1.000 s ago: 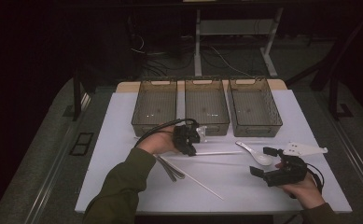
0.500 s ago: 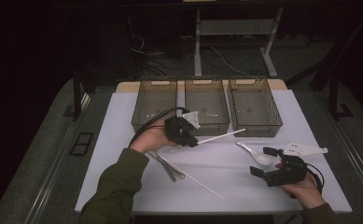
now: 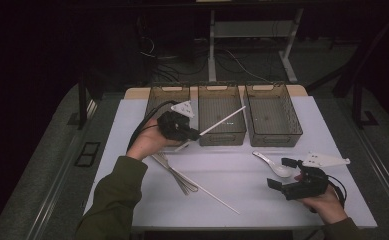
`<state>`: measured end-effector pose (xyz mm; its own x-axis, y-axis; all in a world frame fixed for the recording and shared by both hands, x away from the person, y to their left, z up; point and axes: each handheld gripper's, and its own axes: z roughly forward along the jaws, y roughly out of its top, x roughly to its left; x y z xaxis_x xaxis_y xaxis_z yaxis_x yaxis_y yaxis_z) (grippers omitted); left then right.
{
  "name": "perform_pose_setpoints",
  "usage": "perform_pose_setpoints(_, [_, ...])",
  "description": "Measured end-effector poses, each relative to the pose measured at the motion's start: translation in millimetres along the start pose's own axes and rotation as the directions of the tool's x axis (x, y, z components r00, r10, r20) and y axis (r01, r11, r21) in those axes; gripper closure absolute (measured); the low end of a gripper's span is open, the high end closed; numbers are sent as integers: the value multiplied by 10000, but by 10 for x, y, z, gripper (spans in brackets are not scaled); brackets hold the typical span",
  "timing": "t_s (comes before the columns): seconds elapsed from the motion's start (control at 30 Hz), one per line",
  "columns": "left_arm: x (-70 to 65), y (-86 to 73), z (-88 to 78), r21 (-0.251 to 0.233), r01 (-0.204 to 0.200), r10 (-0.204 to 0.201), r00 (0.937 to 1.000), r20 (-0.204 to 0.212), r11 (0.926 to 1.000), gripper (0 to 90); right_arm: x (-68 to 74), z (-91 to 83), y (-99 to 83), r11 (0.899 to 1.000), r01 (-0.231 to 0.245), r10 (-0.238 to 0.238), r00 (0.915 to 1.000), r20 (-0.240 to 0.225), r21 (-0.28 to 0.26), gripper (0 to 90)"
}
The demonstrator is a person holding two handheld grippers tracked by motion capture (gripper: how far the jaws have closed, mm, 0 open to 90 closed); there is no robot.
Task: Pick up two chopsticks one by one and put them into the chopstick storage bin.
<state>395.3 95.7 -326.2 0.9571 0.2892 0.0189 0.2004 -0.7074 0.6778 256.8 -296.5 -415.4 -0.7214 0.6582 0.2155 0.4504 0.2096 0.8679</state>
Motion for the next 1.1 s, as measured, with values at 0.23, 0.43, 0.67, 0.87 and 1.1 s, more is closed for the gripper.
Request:
perform_pose_setpoints(0.23, [168,-22,-209,-367,596,-623,9948,-800,9976,835,0,2,0,10000,-20,20,10000,9,-1,15])
perform_pose_setpoints(0.43, [374,-85,-368,-655,1175,-1258,9819,-1418,9909,835,-4,0,-1,10000,-51,51,10000,9,-32,15])
perform_pose_setpoints(0.67, [653,-234,-474,-877,2131,-2280,9453,-2334,9731,835,-7,-2,0,10000,-64,64,10000,4,-7,15])
perform_pose_setpoints(0.87, [856,-398,-434,-837,2878,-2995,9057,-3001,9540,834,-10,-3,-1,10000,-94,93,10000,-7,-31,15])
perform_pose_setpoints(1.1, [1020,-547,-317,-584,3701,-3673,8671,-3364,9272,834,-15,-11,-2,9999,-115,115,9999,14,-50,15])
